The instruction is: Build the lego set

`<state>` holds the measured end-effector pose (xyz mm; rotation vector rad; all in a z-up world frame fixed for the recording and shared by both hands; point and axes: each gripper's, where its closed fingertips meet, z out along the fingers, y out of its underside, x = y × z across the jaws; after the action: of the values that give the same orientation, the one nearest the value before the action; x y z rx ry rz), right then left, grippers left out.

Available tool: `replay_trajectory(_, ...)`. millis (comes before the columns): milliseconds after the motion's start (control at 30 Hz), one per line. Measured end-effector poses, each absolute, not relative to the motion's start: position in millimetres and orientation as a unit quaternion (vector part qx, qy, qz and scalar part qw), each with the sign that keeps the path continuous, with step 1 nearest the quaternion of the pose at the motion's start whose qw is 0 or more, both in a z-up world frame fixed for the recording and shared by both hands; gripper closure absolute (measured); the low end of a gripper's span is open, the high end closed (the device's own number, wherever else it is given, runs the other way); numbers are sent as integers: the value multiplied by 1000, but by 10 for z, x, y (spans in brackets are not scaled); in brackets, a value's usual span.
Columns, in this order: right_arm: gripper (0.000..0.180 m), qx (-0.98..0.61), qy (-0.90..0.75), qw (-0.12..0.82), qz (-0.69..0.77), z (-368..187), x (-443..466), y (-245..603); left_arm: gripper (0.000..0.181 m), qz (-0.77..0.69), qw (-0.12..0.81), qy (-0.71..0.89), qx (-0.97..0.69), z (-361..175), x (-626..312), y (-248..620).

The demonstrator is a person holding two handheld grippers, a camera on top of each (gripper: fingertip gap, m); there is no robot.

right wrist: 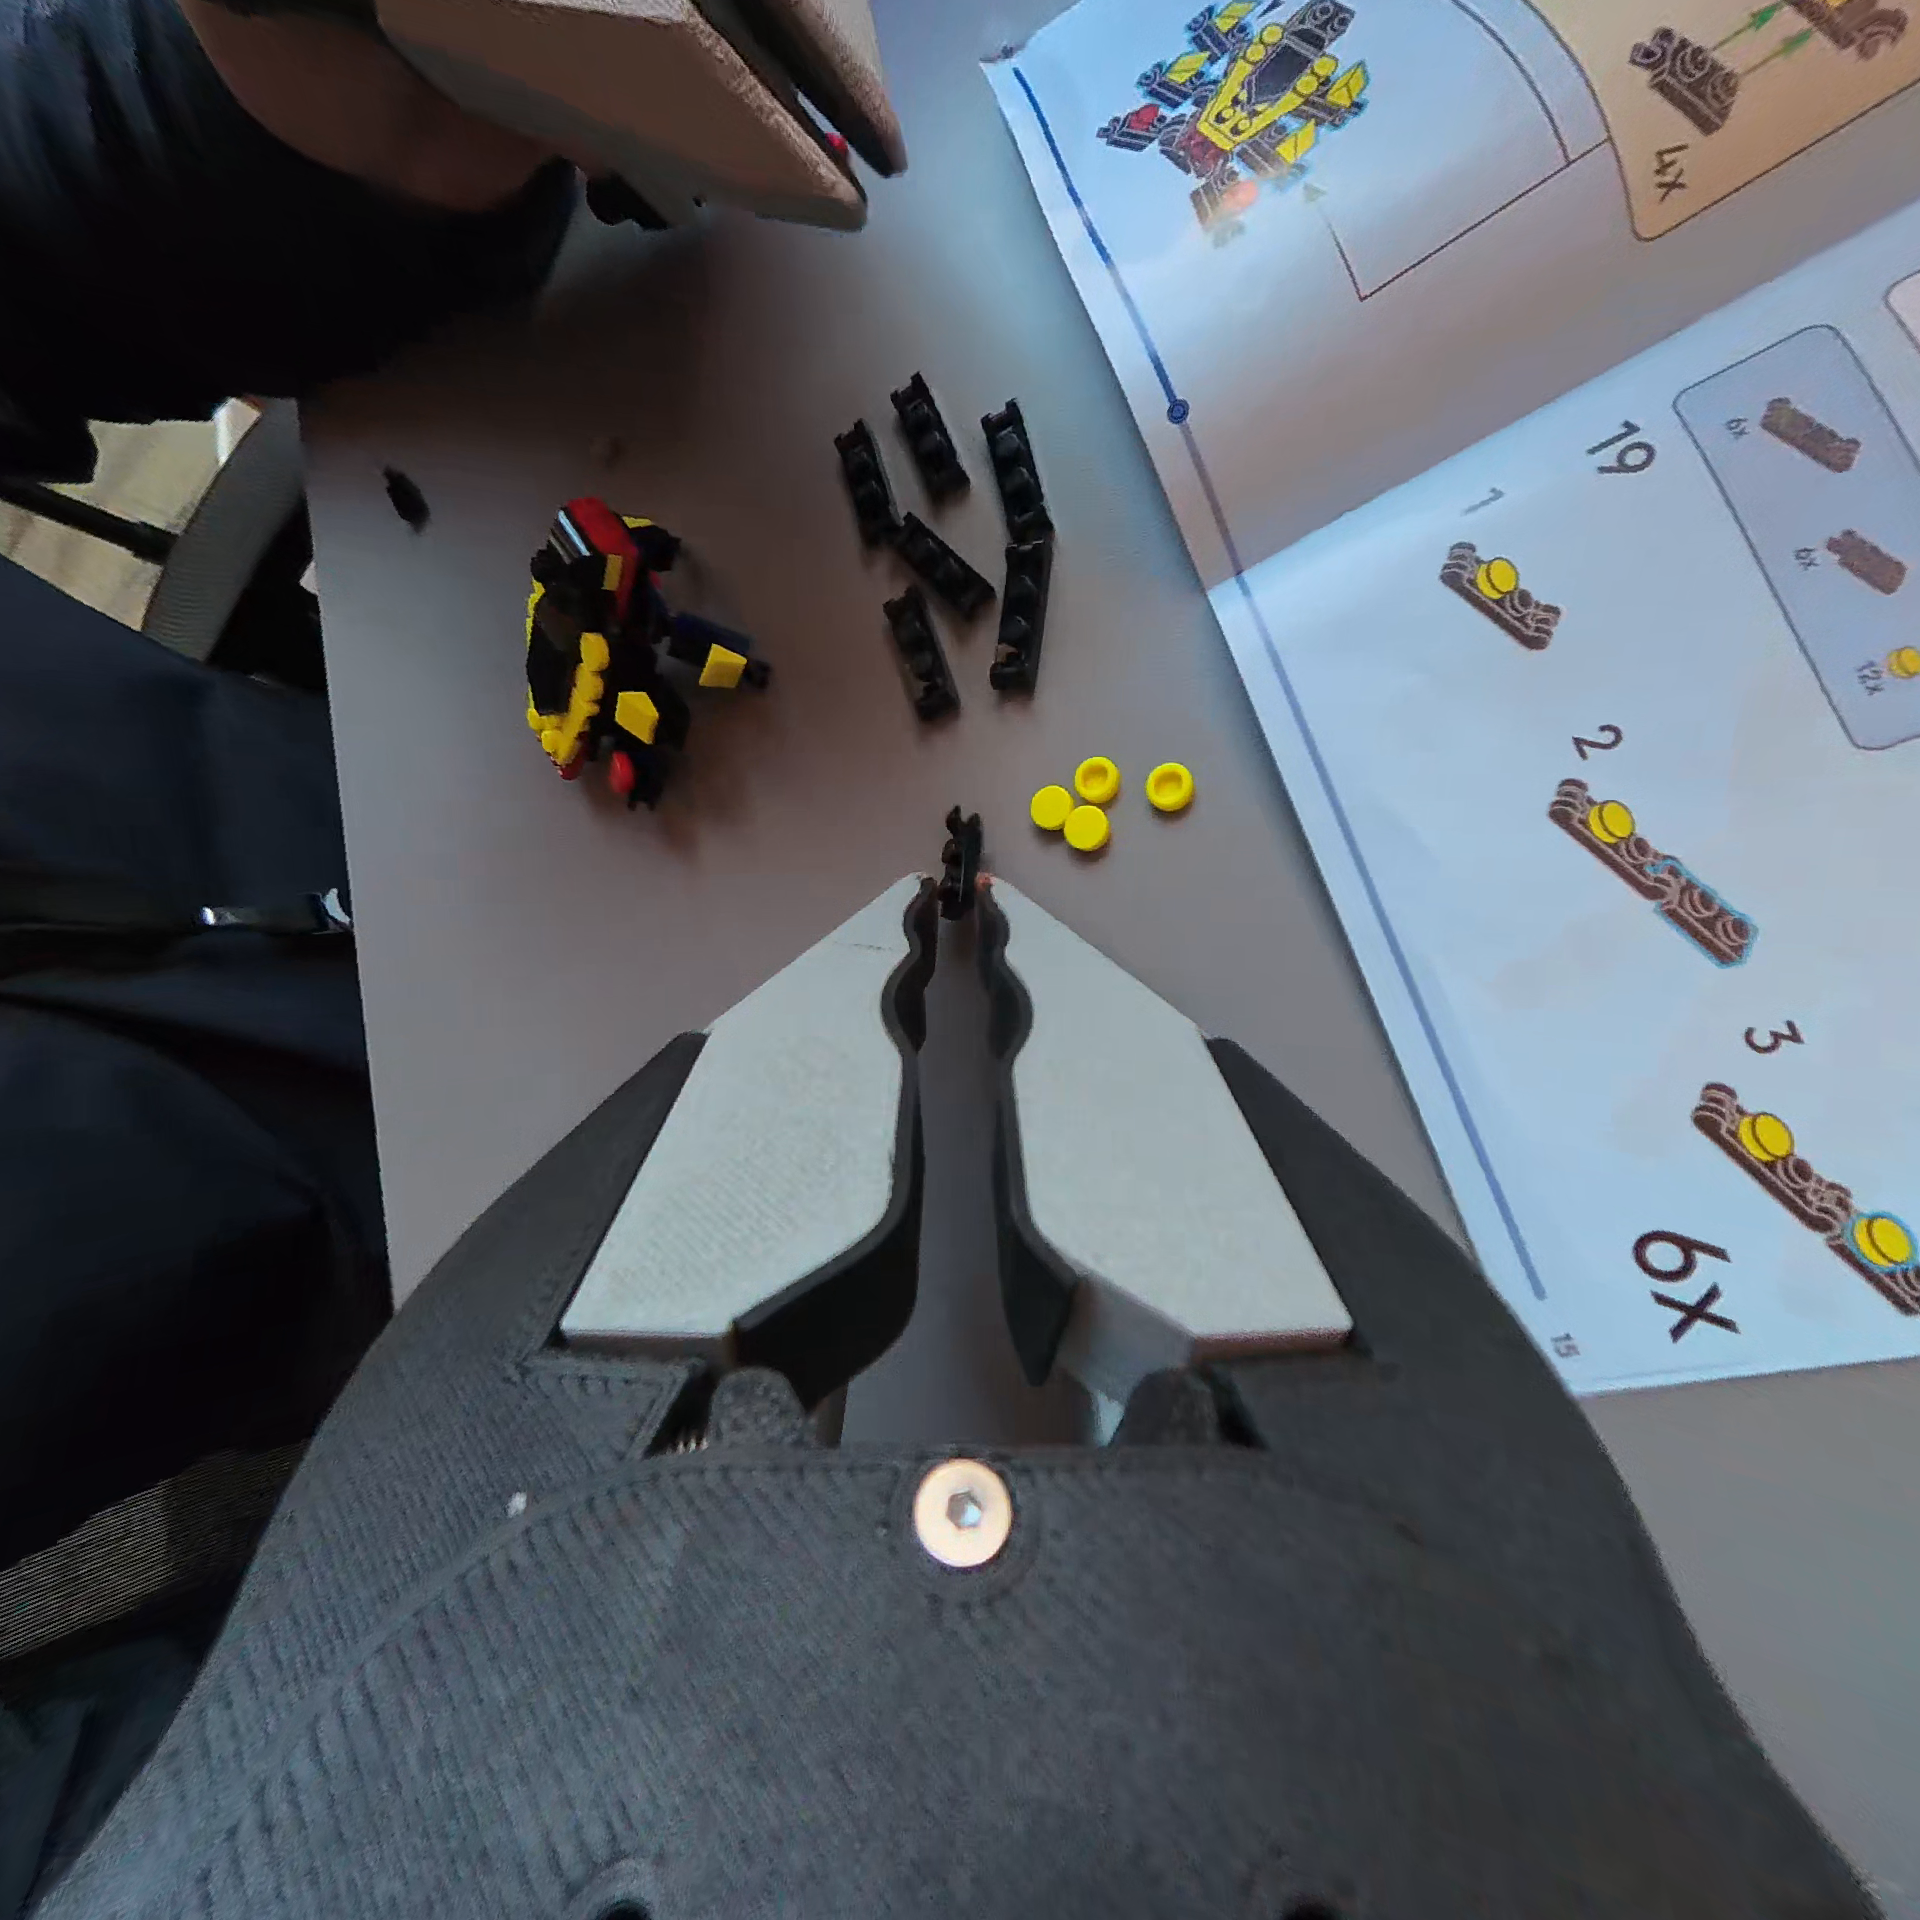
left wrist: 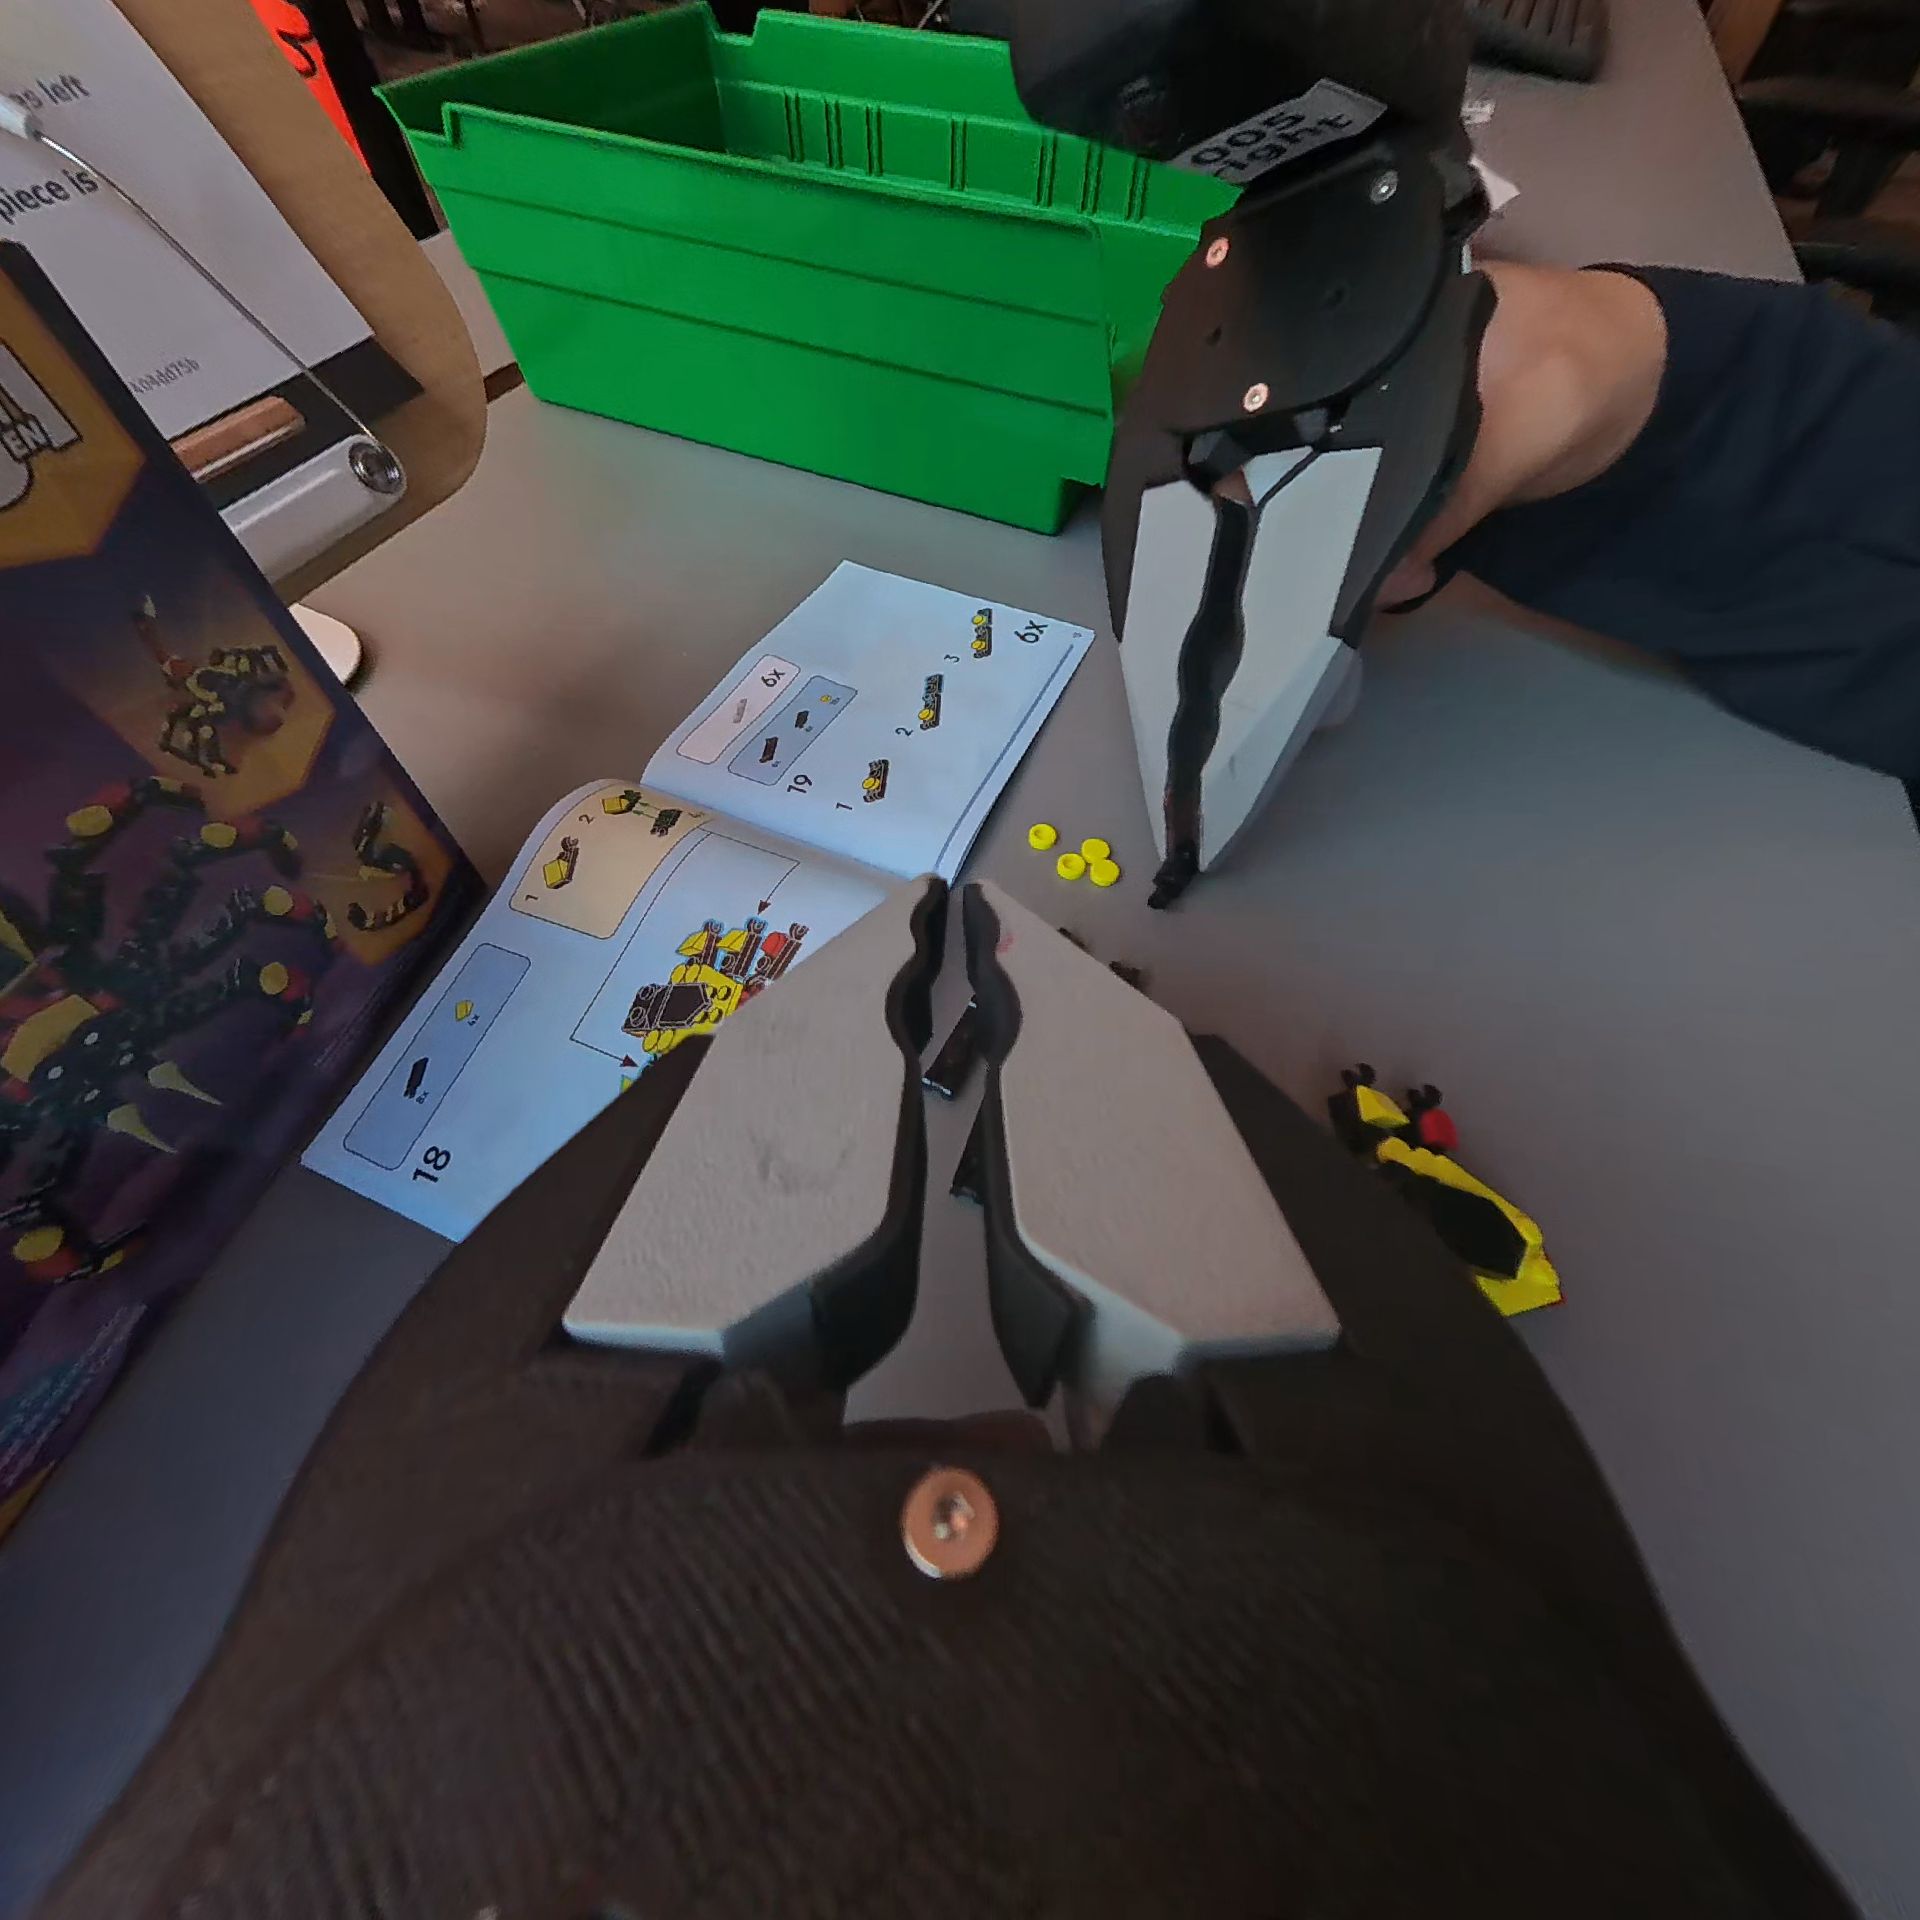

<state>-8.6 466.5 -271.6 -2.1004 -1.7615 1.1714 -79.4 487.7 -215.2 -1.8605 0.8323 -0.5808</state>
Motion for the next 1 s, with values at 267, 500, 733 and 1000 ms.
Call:
replay_trajectory(267, 174, -695, -603, 98, 379, -2707, -96, 4674, 179, -237, 484, 345, -769, -2186, -788, 4873)
replay_trajectory(500, 173, -688, -601, 119, 388, -2615, -109, 4703, 177, -229, 483, 351, -768, -2201, -786, 4866)
replay_trajectory(733, 173, -690, -554, 225, 408, -2305, -151, 5032, 176, -234, 478, 346, -773, -2222, -801, 4873)
replay_trajectory(1000, 174, -692, -463, 407, 377, -1841, 25, 5581, 176, -232, 474, 349, -774, -2248, -785, 4864)
